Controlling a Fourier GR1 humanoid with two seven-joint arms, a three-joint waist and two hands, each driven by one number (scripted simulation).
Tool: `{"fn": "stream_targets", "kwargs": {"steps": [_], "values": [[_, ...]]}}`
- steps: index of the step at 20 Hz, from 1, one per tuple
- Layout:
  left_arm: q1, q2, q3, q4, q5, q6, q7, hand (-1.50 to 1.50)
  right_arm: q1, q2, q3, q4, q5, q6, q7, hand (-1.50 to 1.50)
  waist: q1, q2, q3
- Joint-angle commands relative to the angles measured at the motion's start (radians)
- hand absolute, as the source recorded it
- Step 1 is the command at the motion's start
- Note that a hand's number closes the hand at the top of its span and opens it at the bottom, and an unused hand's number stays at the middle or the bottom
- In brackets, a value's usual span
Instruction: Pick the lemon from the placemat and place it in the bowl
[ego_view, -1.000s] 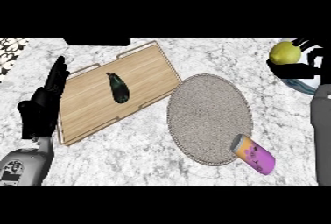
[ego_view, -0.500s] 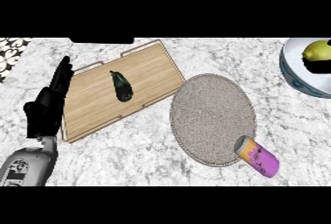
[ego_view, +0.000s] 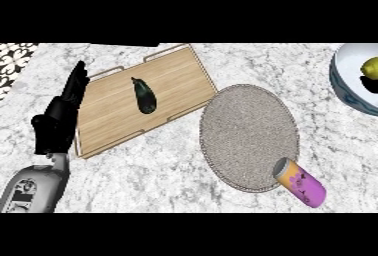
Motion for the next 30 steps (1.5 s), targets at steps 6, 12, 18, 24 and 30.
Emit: {"fn": "stream_targets", "kwargs": {"steps": [6,12,18,24,30], "values": [[-0.034,0.002,0.009,-0.004,0.010,-0.014,0.019,0.00,-0.051,-0.040,-0.105,0.160,-0.127,0.164,-0.183,-1.50,0.015,0.007,0.003],[-0.017,-0.028,-0.013,0.013,-0.023,0.014,0.005,0.00,-0.078,-0.068,-0.200,0.179,-0.227,0.196,-0.294,-1.50,-0.004,-0.002,0.001],[-0.010,-0.011,0.003,-0.016,-0.012,0.001,0.030,0.00,0.003,-0.137,-0.287,0.233,-0.315,0.312,-0.384,-1.50,-0.016,-0.005,0.003],[0.010,0.016,0.050,0.009,0.009,-0.023,-0.004,0.00,0.029,-0.225,-0.323,0.249,-0.372,0.473,-0.407,-1.50,-0.032,-0.015,-0.001],[0.098,-0.009,0.013,-0.089,-0.022,-0.008,0.034,0.00,0.167,-0.260,-0.339,0.261,-0.424,0.692,-0.508,-1.50,-0.042,-0.026,-0.002]]}}
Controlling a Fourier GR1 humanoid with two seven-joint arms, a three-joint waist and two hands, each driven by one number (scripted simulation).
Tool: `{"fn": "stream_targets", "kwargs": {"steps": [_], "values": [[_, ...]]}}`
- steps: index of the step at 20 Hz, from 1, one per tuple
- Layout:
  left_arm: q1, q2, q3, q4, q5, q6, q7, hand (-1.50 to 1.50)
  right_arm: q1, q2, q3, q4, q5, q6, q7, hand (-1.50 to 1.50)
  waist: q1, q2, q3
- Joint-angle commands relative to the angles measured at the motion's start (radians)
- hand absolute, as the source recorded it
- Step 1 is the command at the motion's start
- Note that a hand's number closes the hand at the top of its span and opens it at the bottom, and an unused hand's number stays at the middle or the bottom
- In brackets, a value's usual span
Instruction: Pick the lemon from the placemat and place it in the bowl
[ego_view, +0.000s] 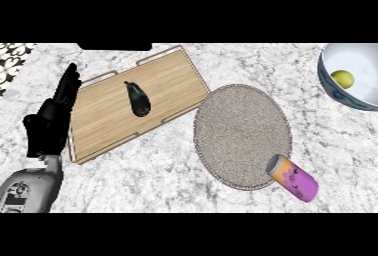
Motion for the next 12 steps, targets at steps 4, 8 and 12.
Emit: {"fn": "stream_targets", "kwargs": {"steps": [4,8,12], "values": [[-0.033,-0.013,0.010,0.017,-0.014,-0.003,0.020,0.00,0.090,0.006,0.019,-0.010,-0.036,0.142,-0.078,-1.50,-0.011,-0.005,-0.002],[0.041,-0.041,0.003,-0.008,-0.021,0.011,-0.026,0.00,0.183,-0.015,0.015,-0.018,-0.060,0.194,-0.166,-1.50,-0.012,-0.006,-0.002],[0.010,0.002,0.053,-0.006,0.012,-0.042,0.015,0.00,0.138,0.018,0.053,-0.033,-0.062,0.165,-0.138,-1.50,-0.007,-0.006,-0.002]]}}
